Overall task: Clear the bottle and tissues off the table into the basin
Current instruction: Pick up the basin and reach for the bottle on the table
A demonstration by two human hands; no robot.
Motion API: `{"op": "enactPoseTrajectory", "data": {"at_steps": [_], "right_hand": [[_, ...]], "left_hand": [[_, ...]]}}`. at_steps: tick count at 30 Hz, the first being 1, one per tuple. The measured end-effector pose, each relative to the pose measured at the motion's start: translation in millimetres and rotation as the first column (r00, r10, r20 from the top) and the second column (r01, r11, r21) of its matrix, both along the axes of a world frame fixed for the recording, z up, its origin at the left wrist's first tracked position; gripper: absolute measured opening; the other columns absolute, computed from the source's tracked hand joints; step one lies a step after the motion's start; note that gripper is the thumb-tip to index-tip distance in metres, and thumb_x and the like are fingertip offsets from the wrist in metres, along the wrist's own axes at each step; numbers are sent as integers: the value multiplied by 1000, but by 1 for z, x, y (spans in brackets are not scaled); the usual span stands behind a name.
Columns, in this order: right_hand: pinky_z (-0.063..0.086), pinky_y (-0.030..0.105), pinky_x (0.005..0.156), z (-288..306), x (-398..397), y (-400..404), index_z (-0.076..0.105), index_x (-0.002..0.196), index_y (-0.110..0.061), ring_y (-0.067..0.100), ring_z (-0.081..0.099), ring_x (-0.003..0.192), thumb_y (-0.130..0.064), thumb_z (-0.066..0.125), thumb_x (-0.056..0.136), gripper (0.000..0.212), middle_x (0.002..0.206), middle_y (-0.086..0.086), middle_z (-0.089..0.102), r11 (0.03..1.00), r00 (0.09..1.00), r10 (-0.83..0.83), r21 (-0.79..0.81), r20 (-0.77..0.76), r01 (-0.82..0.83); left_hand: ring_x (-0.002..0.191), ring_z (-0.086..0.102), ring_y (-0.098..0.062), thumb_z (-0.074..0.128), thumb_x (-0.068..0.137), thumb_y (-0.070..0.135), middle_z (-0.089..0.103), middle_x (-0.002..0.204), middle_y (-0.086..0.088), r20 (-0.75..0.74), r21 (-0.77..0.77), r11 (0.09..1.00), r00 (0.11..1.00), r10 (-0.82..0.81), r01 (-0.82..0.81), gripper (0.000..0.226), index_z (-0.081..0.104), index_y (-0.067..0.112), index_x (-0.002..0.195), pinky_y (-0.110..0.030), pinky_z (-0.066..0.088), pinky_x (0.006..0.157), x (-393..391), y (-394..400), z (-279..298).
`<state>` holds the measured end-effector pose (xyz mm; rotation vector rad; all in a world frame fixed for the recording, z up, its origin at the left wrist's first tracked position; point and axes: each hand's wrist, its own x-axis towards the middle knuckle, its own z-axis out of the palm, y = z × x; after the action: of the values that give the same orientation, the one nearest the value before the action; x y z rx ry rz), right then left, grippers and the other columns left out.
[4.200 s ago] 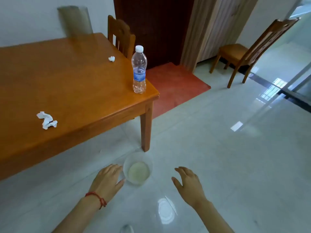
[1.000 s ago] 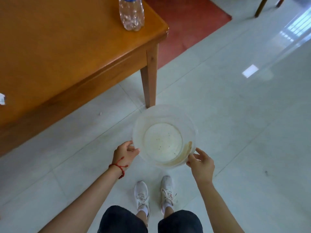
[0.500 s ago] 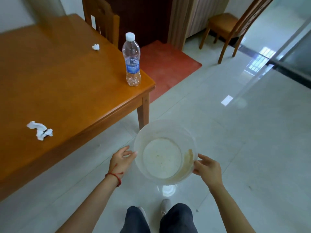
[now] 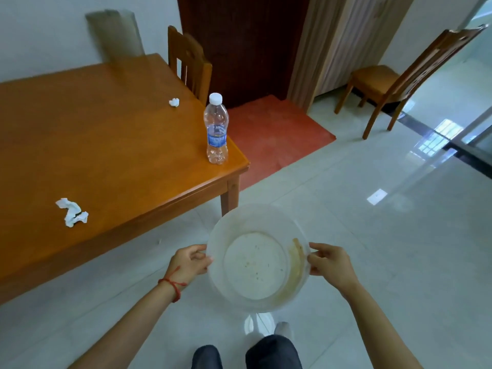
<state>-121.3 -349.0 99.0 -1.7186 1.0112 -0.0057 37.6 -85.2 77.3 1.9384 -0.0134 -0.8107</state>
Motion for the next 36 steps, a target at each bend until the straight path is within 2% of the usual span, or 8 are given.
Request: {"op": "enactPoseTrajectory", "data": {"at_steps": [3,7,17,22,26,29,33,36], "right_hand": [[60,42,74,-2,15,-33,65,111,-8,30,70,74,0,56,75,38,71,10,70,993,993,114,1,-16,-114],[58,43,78,-1,34,-67,62,114,-7,27,68,70,-1,57,77,38,68,4,67,970,970,240,-37,-40,-241],[57,42,81,-9,99,-104,64,112,-12,24,70,70,-5,55,75,38,68,-1,70,875,872,476,-40,-118,-483],[58,43,78,-18,137,-105,64,112,-14,23,70,72,-6,55,76,37,74,-2,72,850,845,518,-35,-133,-526],[58,40,80,-22,162,-110,64,112,-13,23,70,70,-5,55,76,38,67,-8,70,840,835,531,-39,-147,-541],[57,41,83,-25,178,-115,63,114,-12,24,69,73,-5,54,77,38,74,-2,71,829,822,547,-34,-157,-558],[56,34,80,-27,201,-121,63,114,-12,23,68,72,-6,53,79,37,71,-3,68,800,793,585,-44,-170,-599],[48,6,59,-29,217,-128,62,114,-13,12,62,61,-8,54,81,35,68,-5,66,752,748,640,-53,-177,-657]], "left_hand": [[74,64,-23,67,77,2,65,77,-7,-22,3,993,993,120,-120,42,57,-2,117,-16,56,55,-6,-21,-4],[68,61,-22,63,77,-4,62,76,-9,-84,3,962,958,274,-274,39,56,-6,116,-14,54,48,-22,-47,-7],[75,65,-26,64,75,-2,68,83,-16,-144,37,871,860,489,-490,39,59,-2,114,-18,57,54,-24,-71,-13],[74,68,-26,65,73,1,71,83,-19,-124,57,836,827,549,-546,42,61,1,114,-23,58,59,1,-71,-21],[76,66,-29,63,72,-1,70,86,-25,-120,69,829,820,559,-555,40,63,2,112,-26,59,63,20,-78,-25],[76,65,-28,62,74,-1,69,86,-23,-113,75,828,820,561,-556,38,63,2,112,-21,58,56,30,-84,-26],[74,66,-26,62,75,-1,70,86,-20,-127,91,809,799,588,-581,38,62,1,113,-21,58,56,41,-90,-28],[72,65,-24,63,75,0,69,83,-16,-140,116,781,768,624,-614,38,62,1,113,-29,60,65,48,-95,-31]]}}
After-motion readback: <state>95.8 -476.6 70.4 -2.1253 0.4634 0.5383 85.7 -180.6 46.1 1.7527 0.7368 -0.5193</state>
